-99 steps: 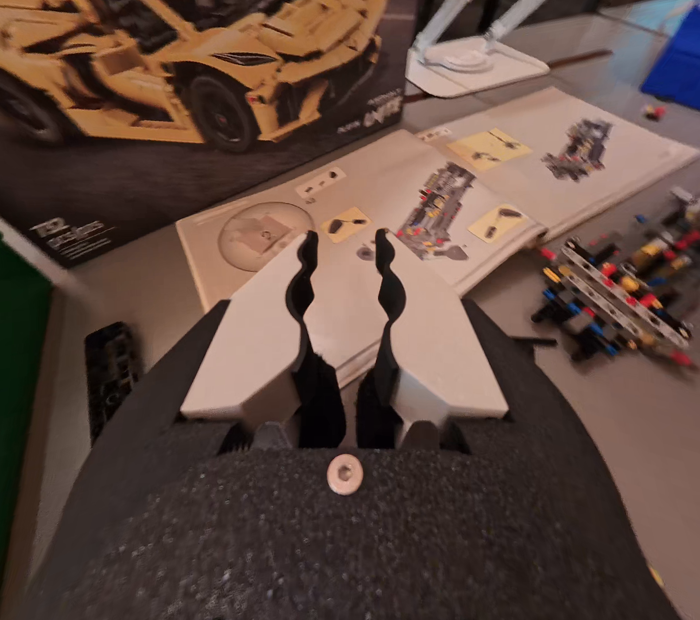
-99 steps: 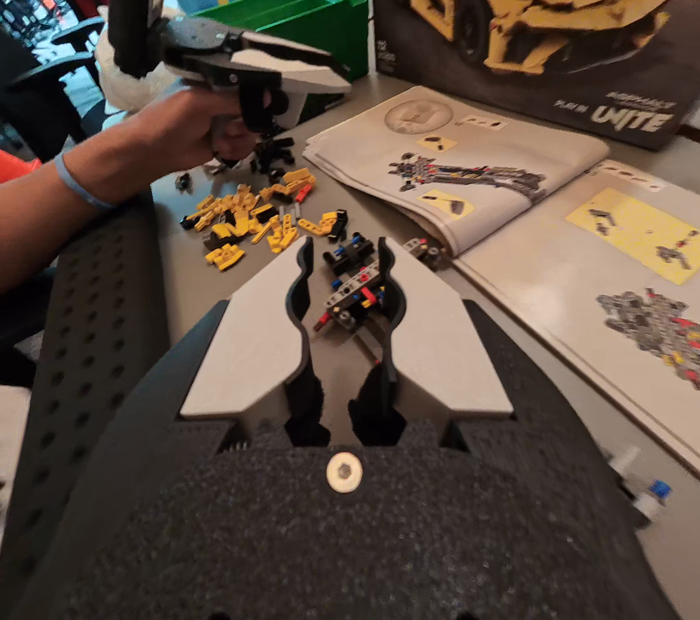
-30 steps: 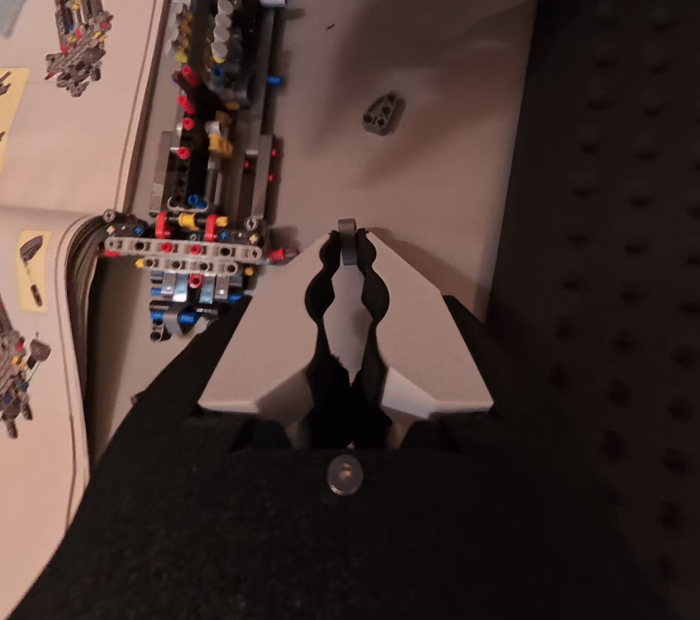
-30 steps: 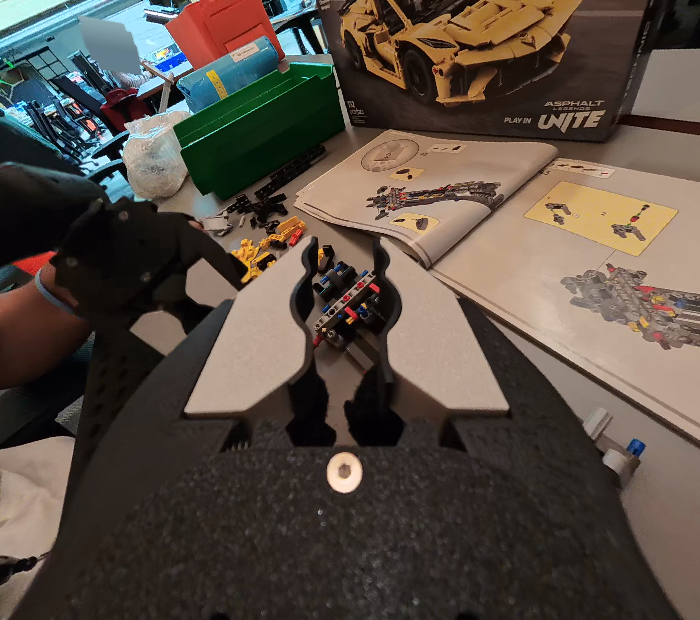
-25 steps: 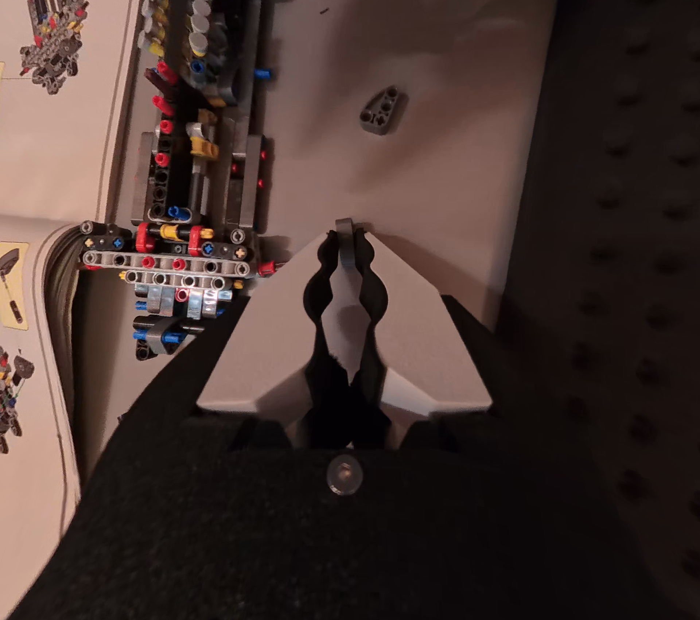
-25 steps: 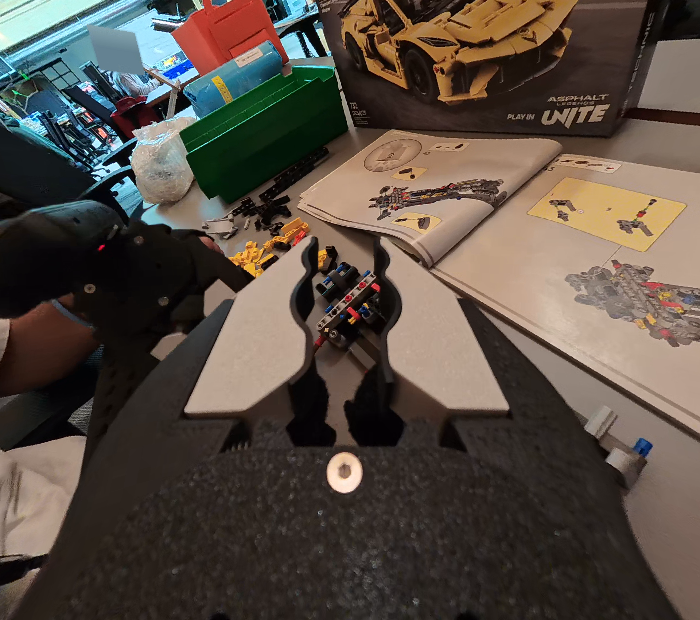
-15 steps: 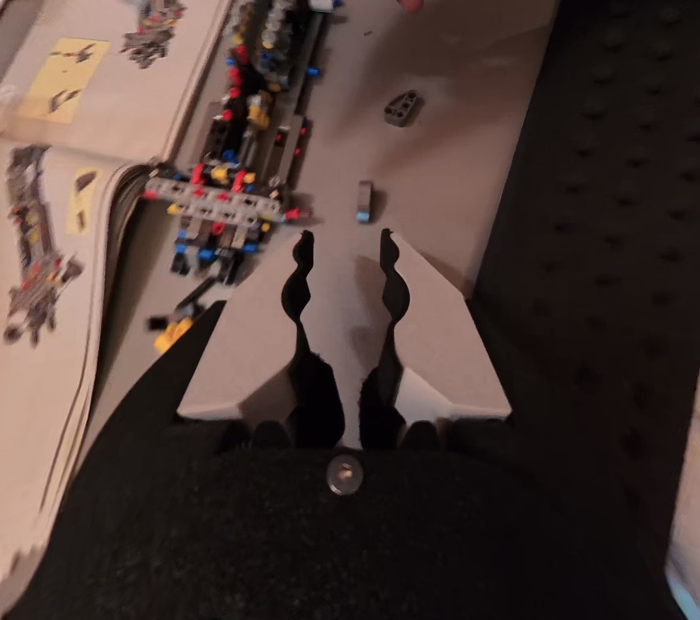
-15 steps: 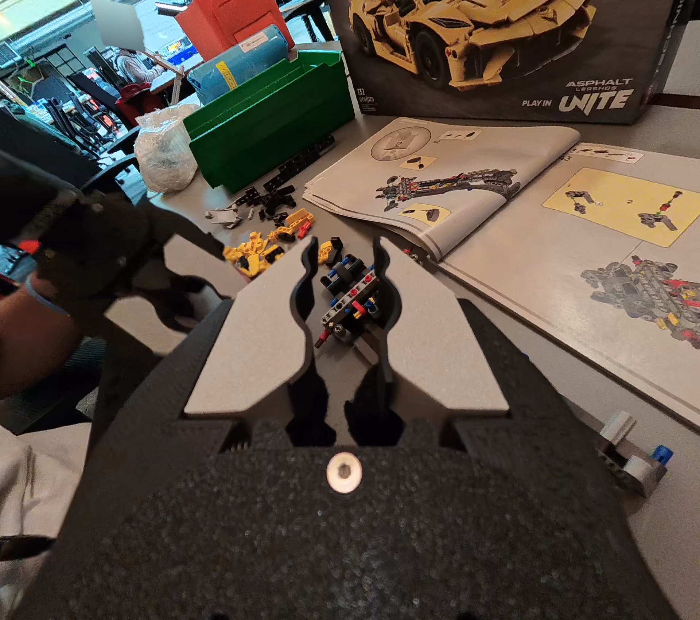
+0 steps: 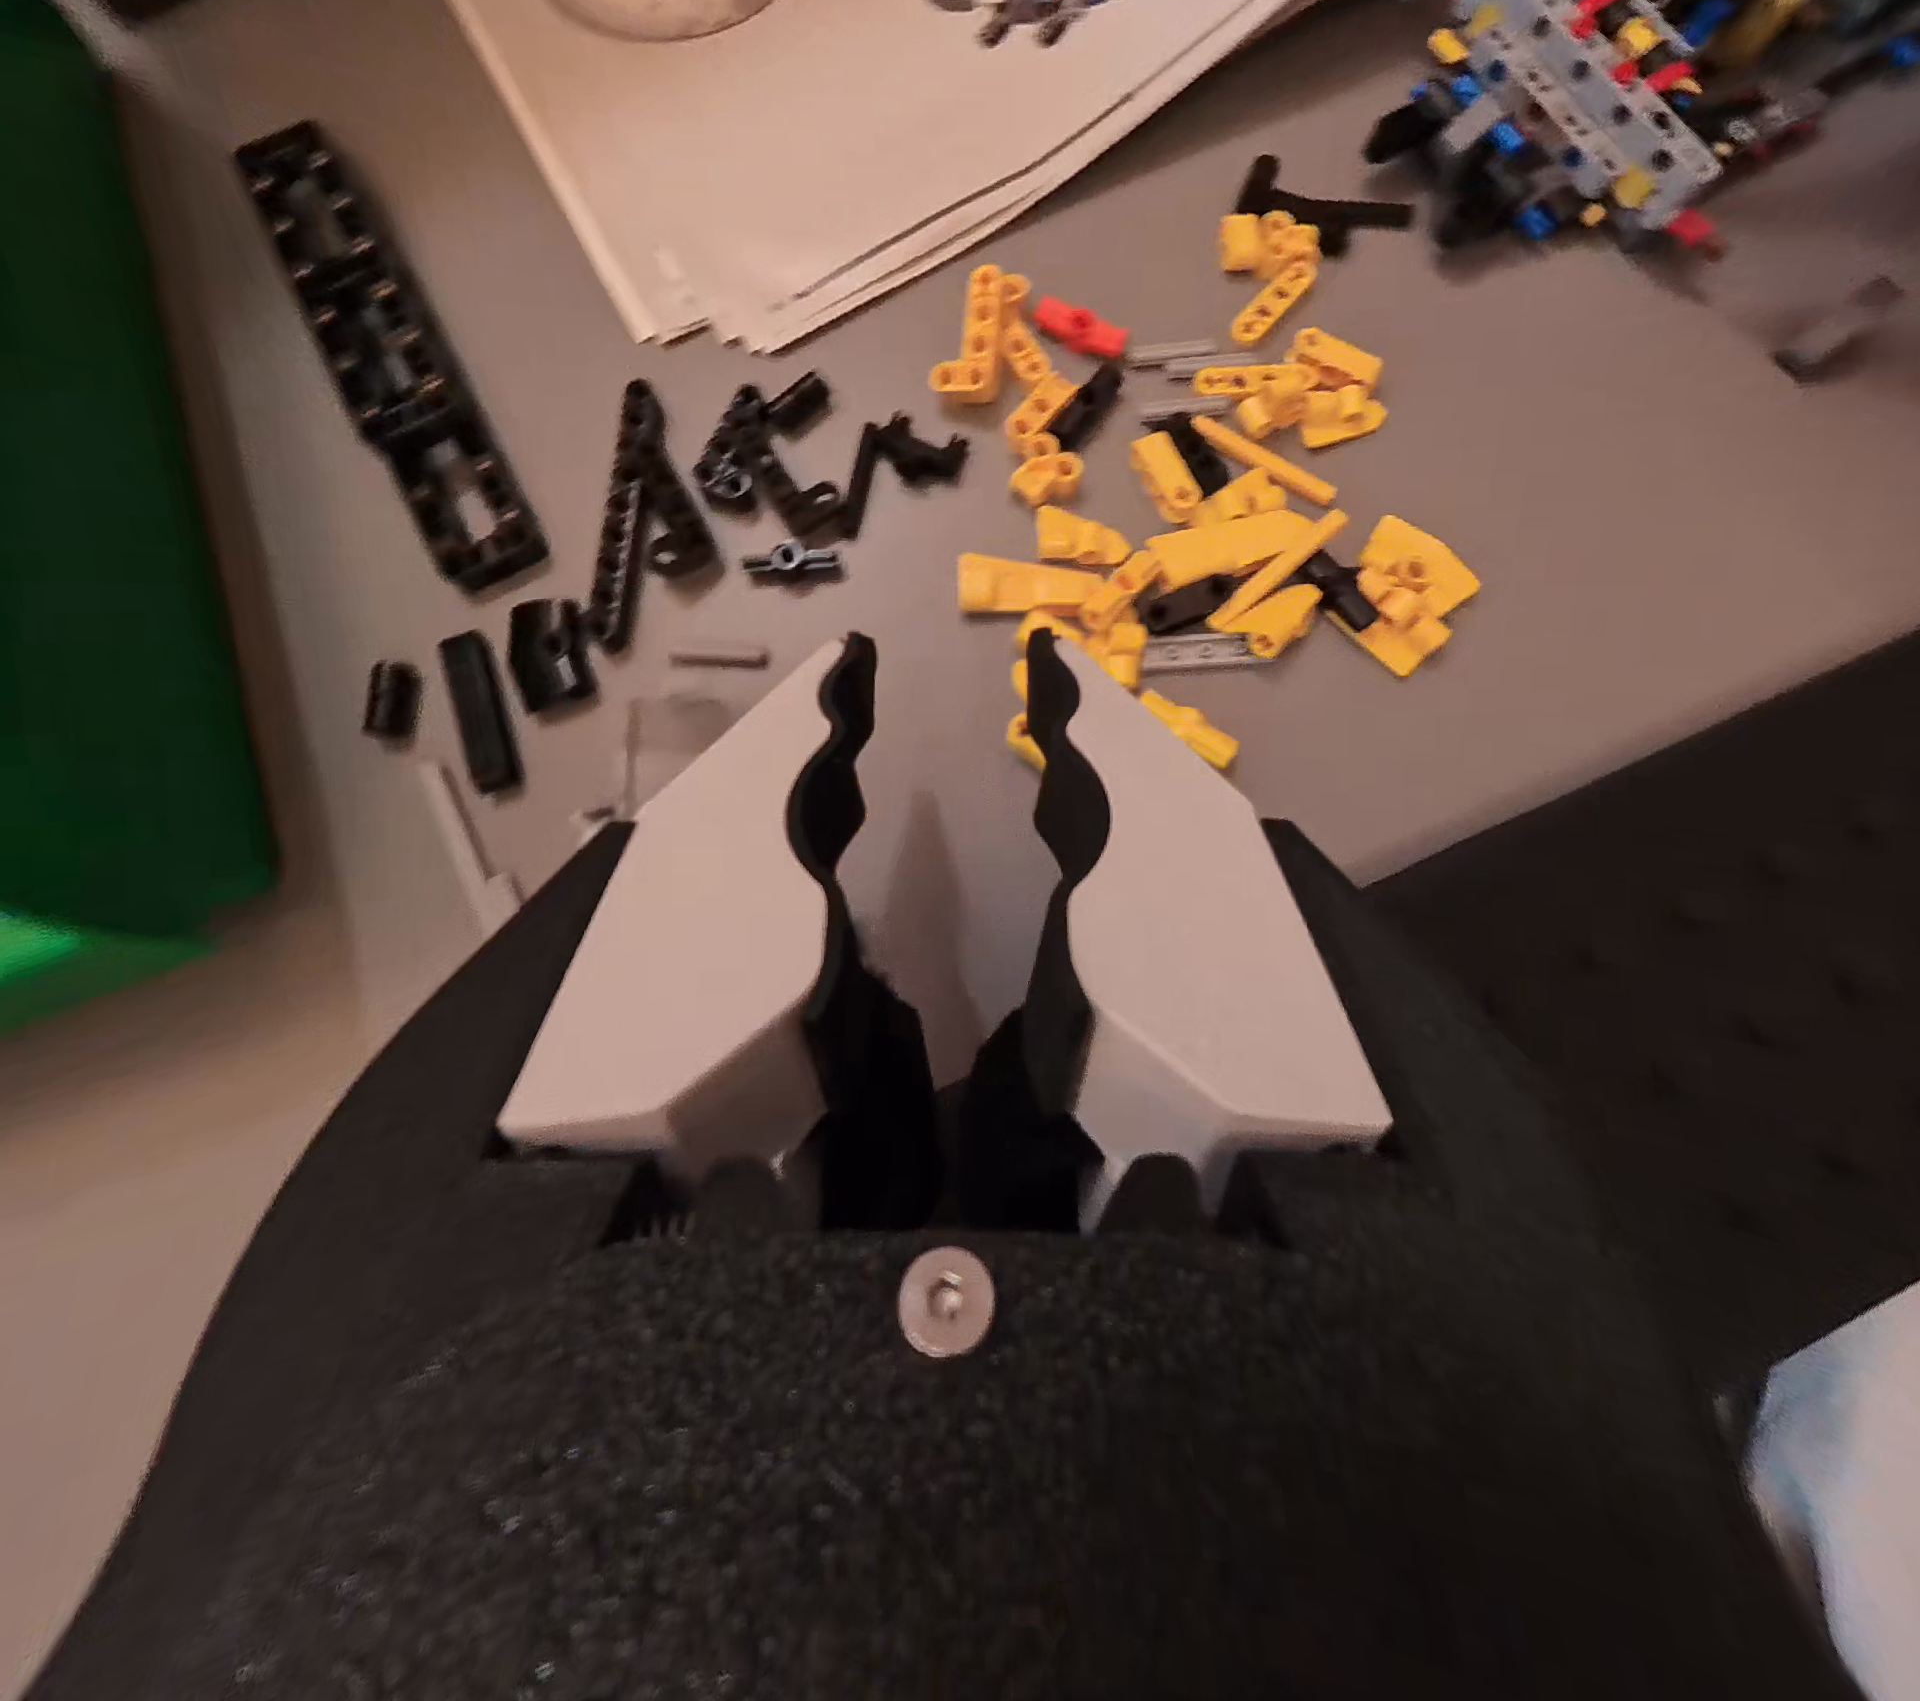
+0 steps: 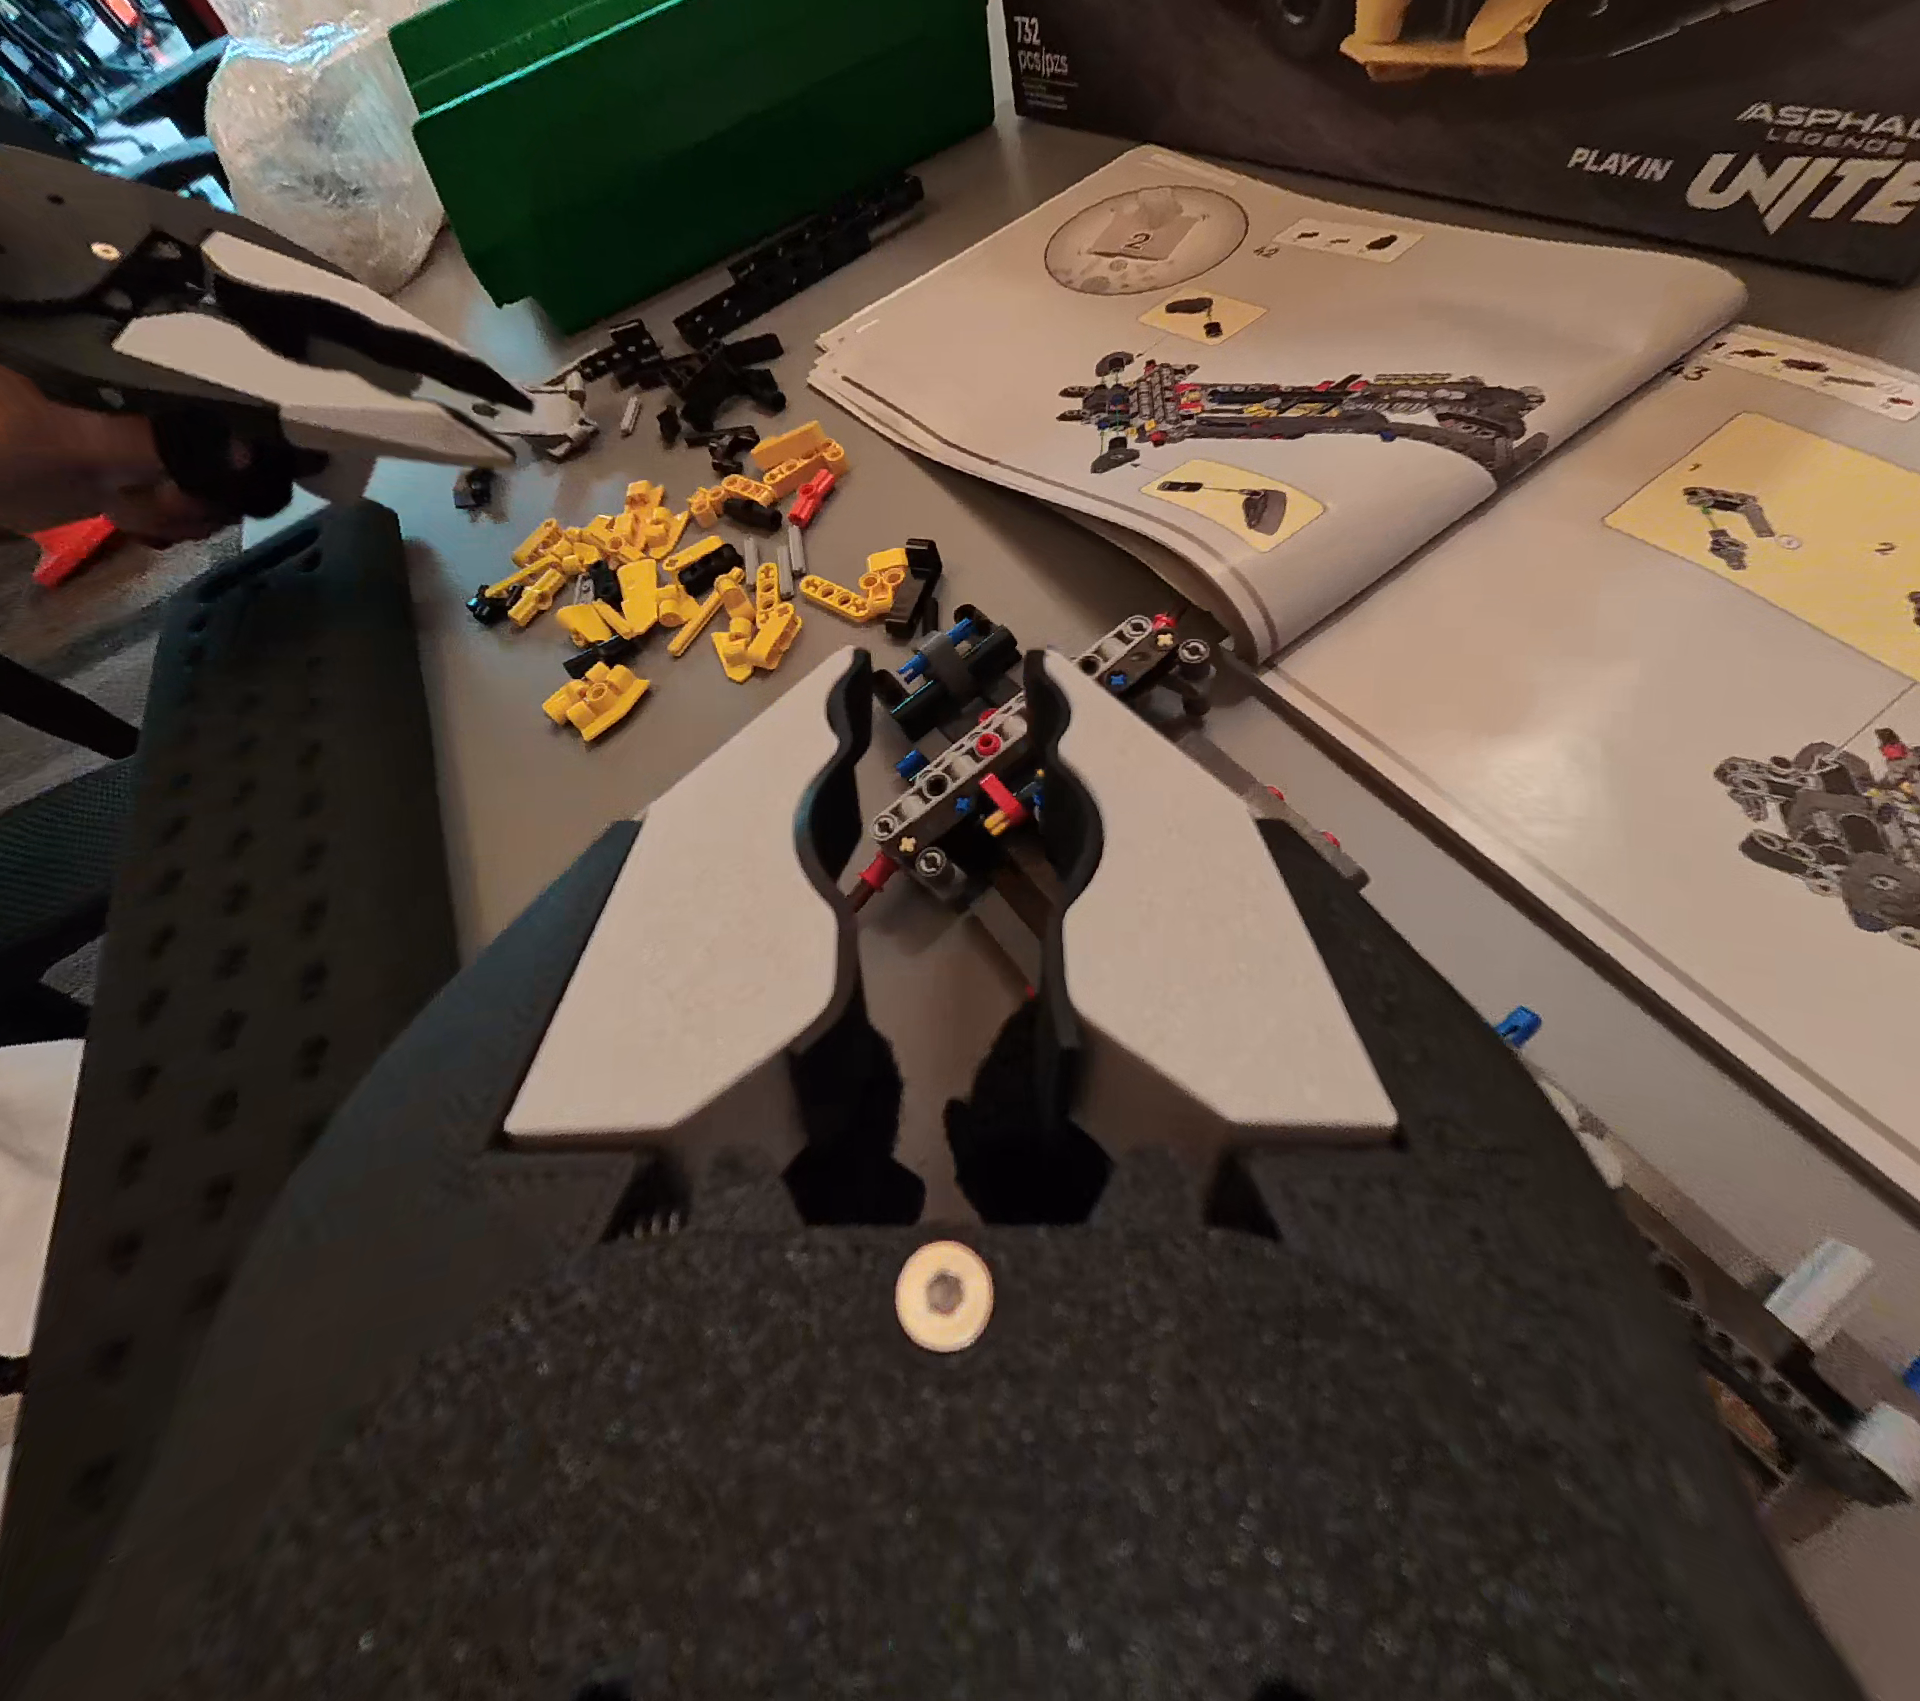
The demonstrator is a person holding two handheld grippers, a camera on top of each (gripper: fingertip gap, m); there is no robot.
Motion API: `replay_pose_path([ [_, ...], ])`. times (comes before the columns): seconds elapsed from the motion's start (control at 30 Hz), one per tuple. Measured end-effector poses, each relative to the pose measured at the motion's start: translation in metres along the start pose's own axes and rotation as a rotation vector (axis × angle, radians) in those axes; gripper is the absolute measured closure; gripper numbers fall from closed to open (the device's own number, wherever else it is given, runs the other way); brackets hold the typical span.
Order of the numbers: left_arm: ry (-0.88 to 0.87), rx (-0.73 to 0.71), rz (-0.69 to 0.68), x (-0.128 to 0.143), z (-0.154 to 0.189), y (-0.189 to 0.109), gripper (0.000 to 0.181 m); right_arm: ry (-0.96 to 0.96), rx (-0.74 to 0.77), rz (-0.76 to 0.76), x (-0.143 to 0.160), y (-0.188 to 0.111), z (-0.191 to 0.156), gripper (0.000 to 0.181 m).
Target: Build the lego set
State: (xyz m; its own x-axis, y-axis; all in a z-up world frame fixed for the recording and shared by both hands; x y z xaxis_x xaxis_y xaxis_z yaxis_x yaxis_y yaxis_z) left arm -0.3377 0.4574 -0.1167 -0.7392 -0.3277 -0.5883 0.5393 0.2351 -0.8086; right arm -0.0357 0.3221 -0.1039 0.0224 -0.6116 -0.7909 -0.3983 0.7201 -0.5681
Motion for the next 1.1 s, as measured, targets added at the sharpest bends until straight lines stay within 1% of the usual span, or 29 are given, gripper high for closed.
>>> replay_pose_path([
  [0.07, -0.049, -0.011, -0.002, 0.005, -0.01, -0.006, 0.153, -0.008, 0.005, -0.018, 0.001, 0.004, 0.0, 0.153],
  [0.13, -0.103, 0.027, -0.015, 0.012, -0.019, -0.014, 0.147, -0.017, 0.015, -0.031, 0.002, 0.006, 0.0, 0.154],
  [0.23, -0.155, 0.074, -0.008, 0.019, -0.03, -0.029, 0.146, -0.025, 0.025, -0.043, 0.003, 0.008, 0.001, 0.154],
  [0.33, -0.18, 0.057, -0.009, 0.027, -0.041, -0.043, 0.146, -0.021, 0.018, -0.044, 0.002, 0.01, 0.003, 0.154],
  [0.4, -0.177, 0.039, -0.03, 0.035, -0.046, -0.05, 0.146, -0.019, 0.013, -0.044, 0.002, 0.011, 0.003, 0.154],
  [0.5, -0.109, 0.056, -0.042, 0.047, -0.046, -0.055, 0.161, -0.017, 0.004, -0.045, 0.002, 0.012, 0.003, 0.155],
  [0.63, -0.095, 0.086, -0.084, 0.056, -0.041, -0.051, 0.155, -0.018, -0.008, -0.051, 0.002, 0.013, 0.001, 0.154],
  [0.67, -0.101, 0.094, -0.087, 0.056, -0.04, -0.049, 0.154, -0.017, -0.01, -0.055, 0.002, 0.014, 0.001, 0.154],
  [0.7, -0.115, 0.112, -0.093, 0.056, -0.037, -0.048, 0.147, -0.015, -0.013, -0.061, 0.002, 0.014, 0.001, 0.154],
  [0.73, -0.131, 0.157, -0.105, 0.056, -0.034, -0.046, 0.137, -0.015, -0.015, -0.066, 0.003, 0.015, 0.001, 0.154],
  [0.77, -0.147, 0.208, -0.117, 0.054, -0.03, -0.044, 0.13, -0.015, -0.015, -0.069, 0.003, 0.015, 0.001, 0.154],
  [0.87, -0.213, 0.31, -0.097, 0.045, -0.024, -0.042, 0.13, -0.016, -0.015, -0.068, 0.003, 0.014, 0.001, 0.154],
  [0.93, -0.224, 0.299, -0.091, 0.042, -0.026, -0.041, 0.13, -0.017, -0.015, -0.062, 0.002, 0.013, 0.001, 0.154],
  [1.0, -0.191, 0.269, -0.065, 0.036, -0.025, -0.041, 0.133, -0.017, -0.016, -0.057, 0.002, 0.012, 0.001, 0.154],
  [1.1, -0.109, 0.175, -0.062, 0.032, -0.023, -0.038, 0.14, -0.02, -0.012, -0.054, 0.002, 0.011, 0.001, 0.154],
])
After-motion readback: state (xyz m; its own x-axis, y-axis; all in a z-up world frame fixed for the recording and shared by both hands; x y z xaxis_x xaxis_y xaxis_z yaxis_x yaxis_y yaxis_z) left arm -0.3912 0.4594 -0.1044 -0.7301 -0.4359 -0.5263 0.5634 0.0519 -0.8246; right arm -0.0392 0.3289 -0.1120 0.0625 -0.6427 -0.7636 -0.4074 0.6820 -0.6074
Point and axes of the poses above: each gripper's, where its closed fingertips meet, y out along the fingers, x out of its underside, z = x × y across the jaws, the point moved 8 cm from there along -y, back along the fingers, and after that the axes turned 12 degrees about -z, right-handed, at the moved point
